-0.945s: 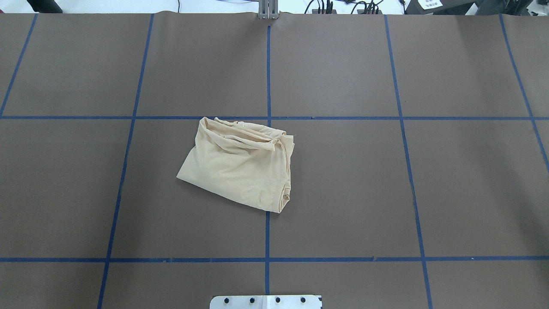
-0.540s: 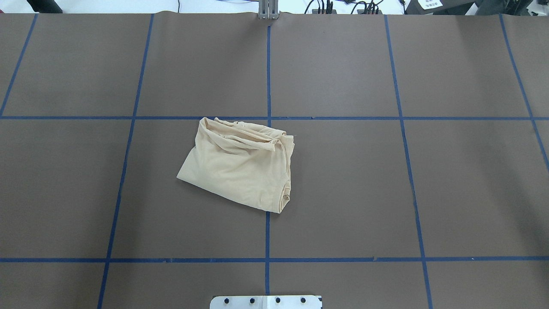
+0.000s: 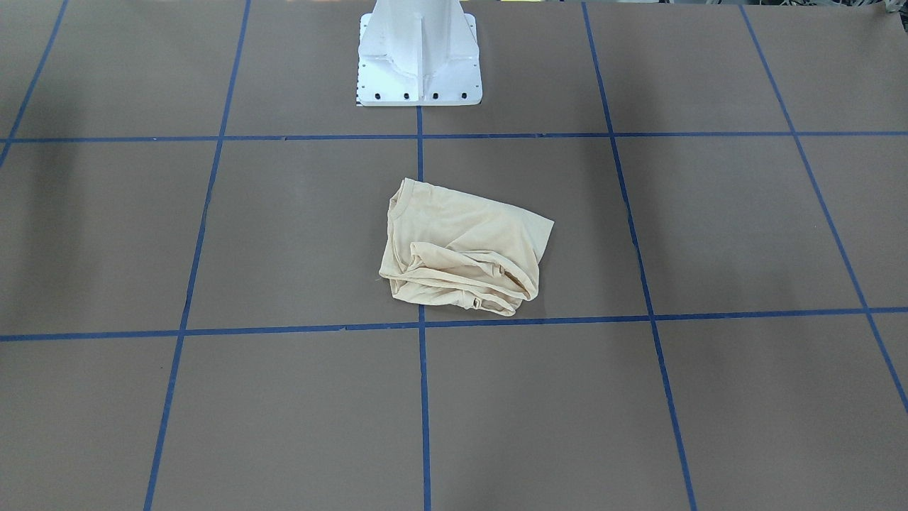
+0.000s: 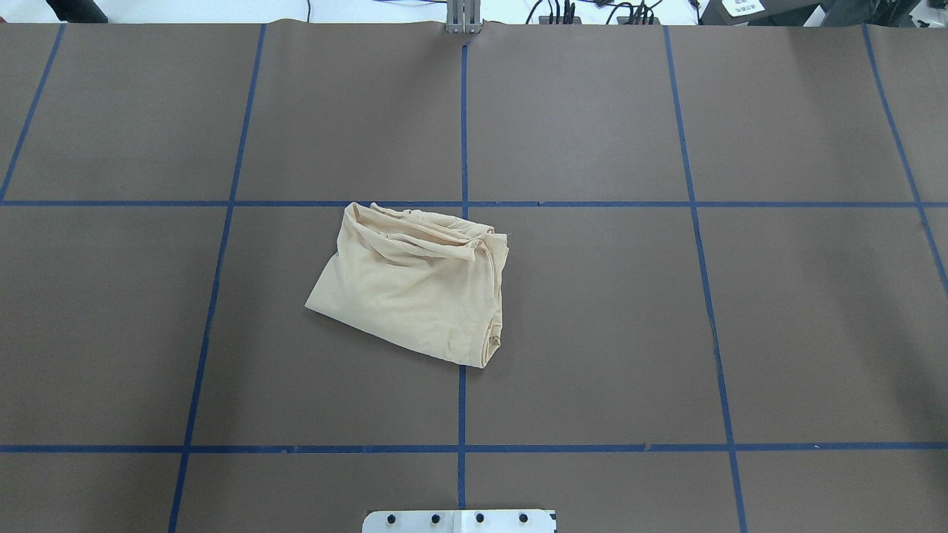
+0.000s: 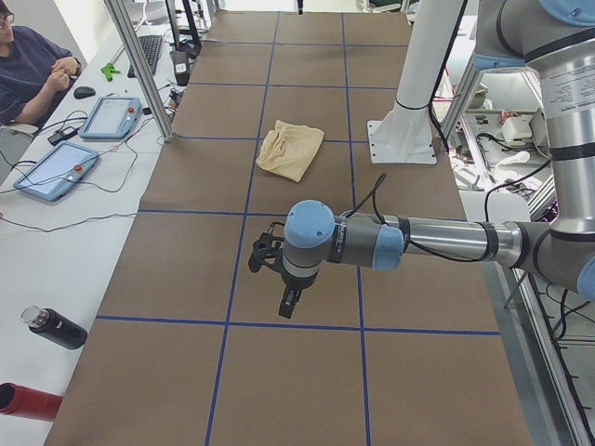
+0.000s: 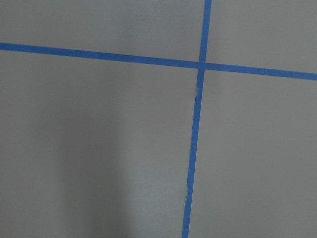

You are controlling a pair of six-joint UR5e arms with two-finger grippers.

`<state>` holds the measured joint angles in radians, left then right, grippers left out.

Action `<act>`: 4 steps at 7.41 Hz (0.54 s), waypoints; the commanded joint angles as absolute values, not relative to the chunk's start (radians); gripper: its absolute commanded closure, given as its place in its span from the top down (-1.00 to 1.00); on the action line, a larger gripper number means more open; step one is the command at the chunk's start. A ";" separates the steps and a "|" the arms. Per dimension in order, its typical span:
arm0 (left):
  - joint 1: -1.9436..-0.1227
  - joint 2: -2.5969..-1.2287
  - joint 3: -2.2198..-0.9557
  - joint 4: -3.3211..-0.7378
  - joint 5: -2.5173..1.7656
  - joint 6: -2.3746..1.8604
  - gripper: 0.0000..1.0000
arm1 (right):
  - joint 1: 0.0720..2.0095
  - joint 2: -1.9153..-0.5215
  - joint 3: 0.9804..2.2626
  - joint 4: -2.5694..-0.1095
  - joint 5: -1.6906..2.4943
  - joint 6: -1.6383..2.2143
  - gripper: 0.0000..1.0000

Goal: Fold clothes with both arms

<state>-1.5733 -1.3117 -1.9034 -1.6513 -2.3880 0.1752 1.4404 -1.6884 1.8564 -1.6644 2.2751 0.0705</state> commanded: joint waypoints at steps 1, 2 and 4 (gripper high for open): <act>-1.545 -1.315 -1.899 -1.657 -2.388 0.103 1.00 | 1.440 -1.695 1.861 -1.664 2.276 0.072 0.99; -1.543 -1.315 -1.888 -1.655 -2.390 0.097 1.00 | 1.440 -1.695 1.861 -1.664 2.276 0.071 0.99; -1.545 -1.331 -1.881 -1.649 -2.381 0.095 1.00 | 1.440 -1.694 1.861 -1.663 2.276 0.071 0.99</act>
